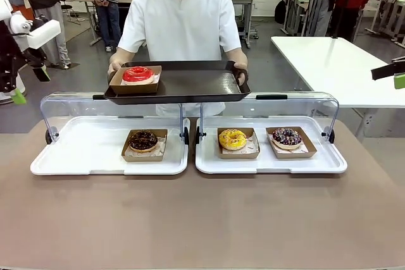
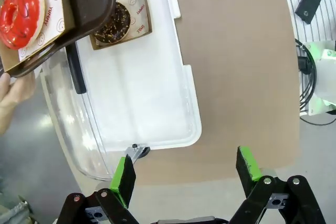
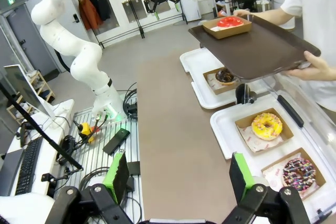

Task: Provide the desired donut to the person.
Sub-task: Place the picked Paper togo box onto the Handle tray extended by the person, then pick up and lift the Paper togo box containing the Donut pointed at by the person.

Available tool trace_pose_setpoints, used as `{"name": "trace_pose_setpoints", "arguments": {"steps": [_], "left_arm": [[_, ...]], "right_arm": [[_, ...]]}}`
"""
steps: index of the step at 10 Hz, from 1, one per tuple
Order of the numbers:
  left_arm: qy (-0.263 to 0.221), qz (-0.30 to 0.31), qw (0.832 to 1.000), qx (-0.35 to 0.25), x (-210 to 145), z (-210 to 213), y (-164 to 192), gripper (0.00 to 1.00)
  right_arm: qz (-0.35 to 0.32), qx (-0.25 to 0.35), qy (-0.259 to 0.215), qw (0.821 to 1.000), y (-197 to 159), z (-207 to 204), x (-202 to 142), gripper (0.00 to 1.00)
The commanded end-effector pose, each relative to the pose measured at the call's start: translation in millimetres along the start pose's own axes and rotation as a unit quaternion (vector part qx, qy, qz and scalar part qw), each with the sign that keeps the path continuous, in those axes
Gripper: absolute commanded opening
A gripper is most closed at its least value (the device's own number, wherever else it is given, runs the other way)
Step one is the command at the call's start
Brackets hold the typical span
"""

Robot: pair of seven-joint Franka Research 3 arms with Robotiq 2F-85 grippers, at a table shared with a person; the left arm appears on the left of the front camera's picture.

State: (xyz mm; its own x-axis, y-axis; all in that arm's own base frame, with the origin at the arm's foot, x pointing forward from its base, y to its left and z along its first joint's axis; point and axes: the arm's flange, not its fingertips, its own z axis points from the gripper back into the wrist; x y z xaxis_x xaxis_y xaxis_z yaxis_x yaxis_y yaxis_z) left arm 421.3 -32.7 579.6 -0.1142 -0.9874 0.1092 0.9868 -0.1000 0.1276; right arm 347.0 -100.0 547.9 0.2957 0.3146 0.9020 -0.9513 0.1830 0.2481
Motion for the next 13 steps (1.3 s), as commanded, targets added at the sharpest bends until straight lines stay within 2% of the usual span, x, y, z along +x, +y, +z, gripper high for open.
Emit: {"name": "trace_pose_setpoints", "arguments": {"steps": [1, 7, 8, 9, 10, 12, 13], "left_arm": [[-0.014, 0.003, 1.0, 0.001, -0.1, 4.1, -0.2, 1.0], [-0.005, 0.002, 1.0, 0.002, -0.5, 2.1, 0.4, 1.0], [-0.103, -0.008, 0.994, 0.033, -16.7, 16.2, 5.0, 1.0], [-0.215, -0.004, 0.975, 0.063, -44.7, 24.3, 7.7, 1.0], [-0.285, 0.004, 0.954, 0.097, -69.4, 24.1, 5.3, 1.0], [-0.455, 0.016, 0.883, 0.114, -117.5, 21.1, -1.6, 1.0], [-0.499, 0.032, 0.861, 0.093, -138.8, 10.8, -6.2, 1.0]], "right_arm": [[0.004, 0.004, -0.007, 1.0, -0.3, 0.0, 1.0, 1.0], [0.004, 0.004, -0.007, 1.0, -0.3, 0.0, 1.0, 1.0], [0.004, 0.004, -0.007, 1.0, -0.3, 0.0, 1.0, 1.0], [0.004, 0.004, -0.007, 1.0, -0.3, 0.0, 1.0, 1.0], [0.004, 0.004, -0.007, 1.0, -0.3, 0.0, 1.0, 1.0], [0.004, 0.004, -0.007, 1.0, -0.3, 0.0, 1.0, 1.0], [0.004, 0.004, -0.007, 1.0, -0.3, 0.0, 1.0, 1.0]]}}
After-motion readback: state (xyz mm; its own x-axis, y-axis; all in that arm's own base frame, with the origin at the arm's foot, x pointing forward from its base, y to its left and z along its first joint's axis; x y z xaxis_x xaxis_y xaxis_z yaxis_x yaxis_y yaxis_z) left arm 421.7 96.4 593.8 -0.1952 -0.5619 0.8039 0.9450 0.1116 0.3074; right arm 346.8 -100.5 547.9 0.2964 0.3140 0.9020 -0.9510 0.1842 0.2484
